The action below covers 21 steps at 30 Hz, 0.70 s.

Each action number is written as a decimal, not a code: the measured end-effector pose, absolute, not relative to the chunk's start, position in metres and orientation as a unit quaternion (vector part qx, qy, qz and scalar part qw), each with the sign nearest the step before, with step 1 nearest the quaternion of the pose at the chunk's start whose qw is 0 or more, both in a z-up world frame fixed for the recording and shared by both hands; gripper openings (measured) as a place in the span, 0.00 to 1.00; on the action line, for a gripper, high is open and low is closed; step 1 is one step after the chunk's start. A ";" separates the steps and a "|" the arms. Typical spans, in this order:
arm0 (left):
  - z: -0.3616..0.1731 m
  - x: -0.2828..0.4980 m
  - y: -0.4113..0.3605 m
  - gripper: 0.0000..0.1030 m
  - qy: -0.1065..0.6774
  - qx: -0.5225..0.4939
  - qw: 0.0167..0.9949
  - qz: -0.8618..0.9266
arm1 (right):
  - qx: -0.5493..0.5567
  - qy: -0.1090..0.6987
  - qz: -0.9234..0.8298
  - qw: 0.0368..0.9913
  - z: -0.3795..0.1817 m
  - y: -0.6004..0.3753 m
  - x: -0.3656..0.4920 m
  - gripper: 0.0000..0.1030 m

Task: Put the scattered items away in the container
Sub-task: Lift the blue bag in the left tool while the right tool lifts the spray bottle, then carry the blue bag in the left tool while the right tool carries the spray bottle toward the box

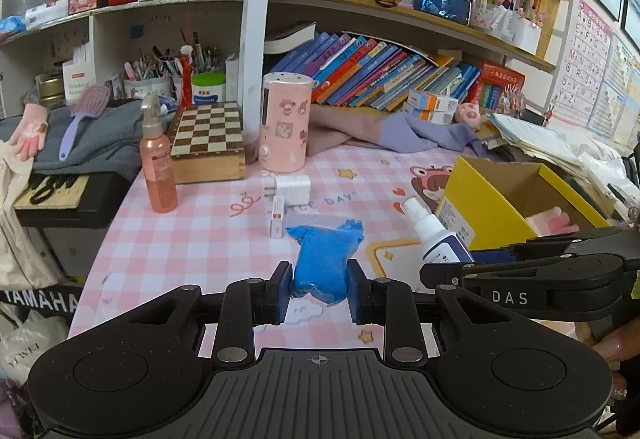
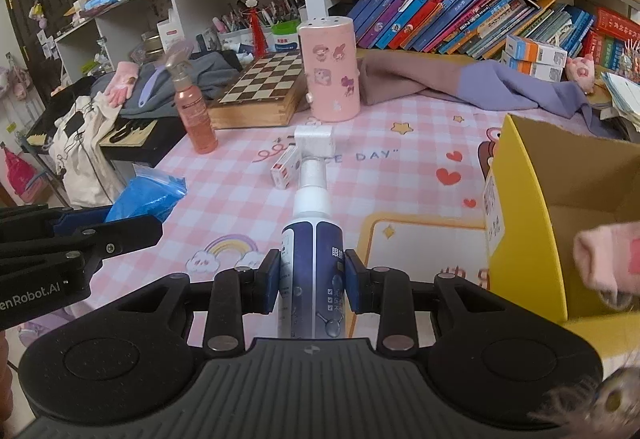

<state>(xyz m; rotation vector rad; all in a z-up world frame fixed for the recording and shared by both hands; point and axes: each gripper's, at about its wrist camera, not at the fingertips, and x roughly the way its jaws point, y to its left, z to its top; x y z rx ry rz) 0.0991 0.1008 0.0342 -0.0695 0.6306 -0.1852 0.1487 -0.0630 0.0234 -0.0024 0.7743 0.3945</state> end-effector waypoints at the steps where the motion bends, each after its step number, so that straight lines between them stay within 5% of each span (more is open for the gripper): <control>1: 0.034 0.095 0.101 0.26 0.310 -0.034 0.946 -0.092 | -0.001 0.376 0.191 0.907 0.023 -0.063 0.144 0.30; 21: 0.024 0.028 0.086 0.26 0.332 -0.014 0.931 -0.149 | 0.028 0.392 0.141 0.909 0.010 -0.080 0.049 0.30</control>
